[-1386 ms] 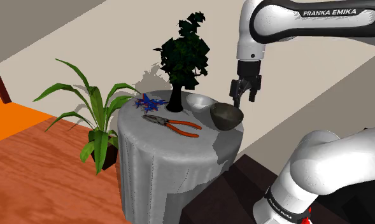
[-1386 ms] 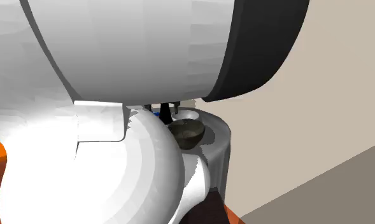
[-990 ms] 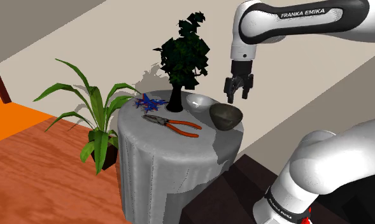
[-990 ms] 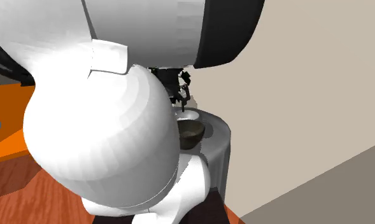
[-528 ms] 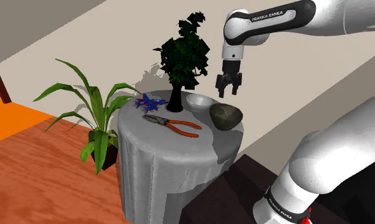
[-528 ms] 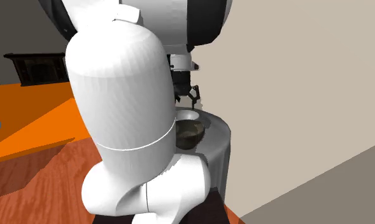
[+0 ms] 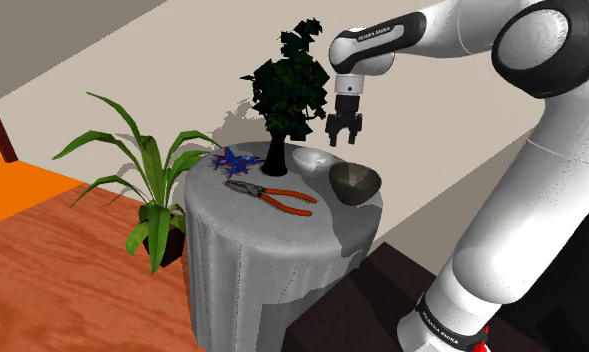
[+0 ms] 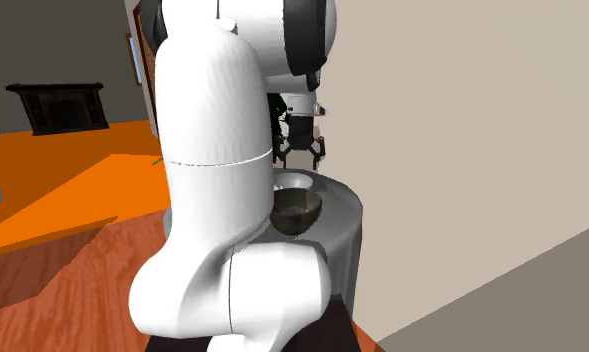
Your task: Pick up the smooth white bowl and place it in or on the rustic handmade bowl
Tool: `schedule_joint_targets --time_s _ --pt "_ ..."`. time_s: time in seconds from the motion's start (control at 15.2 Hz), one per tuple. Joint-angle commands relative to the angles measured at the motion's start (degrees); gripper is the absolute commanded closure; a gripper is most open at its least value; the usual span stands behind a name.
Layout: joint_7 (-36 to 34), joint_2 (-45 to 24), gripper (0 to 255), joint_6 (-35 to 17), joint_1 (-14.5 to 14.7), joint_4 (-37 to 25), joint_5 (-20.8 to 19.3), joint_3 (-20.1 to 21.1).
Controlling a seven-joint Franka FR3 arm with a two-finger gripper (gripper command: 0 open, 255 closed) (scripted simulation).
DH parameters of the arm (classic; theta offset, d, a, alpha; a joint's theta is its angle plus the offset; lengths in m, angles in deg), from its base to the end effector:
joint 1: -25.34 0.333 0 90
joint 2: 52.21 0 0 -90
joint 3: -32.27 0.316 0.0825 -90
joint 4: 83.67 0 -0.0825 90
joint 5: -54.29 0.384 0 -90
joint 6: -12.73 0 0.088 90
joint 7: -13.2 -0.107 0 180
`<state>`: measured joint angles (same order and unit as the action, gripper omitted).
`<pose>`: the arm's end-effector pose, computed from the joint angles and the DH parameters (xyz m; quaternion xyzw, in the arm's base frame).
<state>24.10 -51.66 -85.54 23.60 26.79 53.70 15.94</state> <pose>0.5065 -0.1667 0.4738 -0.9930 0.0608 0.0993 0.0219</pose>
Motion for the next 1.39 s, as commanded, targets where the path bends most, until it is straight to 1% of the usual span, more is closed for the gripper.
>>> schedule_joint_targets --time_s 0.0,0.2,0.53,0.99,1.32 --pt "2.44 -4.85 0 0.71 -0.84 -5.11 1.72 -0.88" --pt "5.49 -12.51 0 2.06 -2.42 -13.31 4.65 -1.58" --pt "9.26 -25.49 0 6.23 -6.18 -29.11 9.30 -1.53" --pt "9.53 -24.65 0 0.51 -5.07 -22.47 9.44 -1.95" --pt "9.69 -24.68 0 0.08 -4.56 -21.98 9.67 -2.51"
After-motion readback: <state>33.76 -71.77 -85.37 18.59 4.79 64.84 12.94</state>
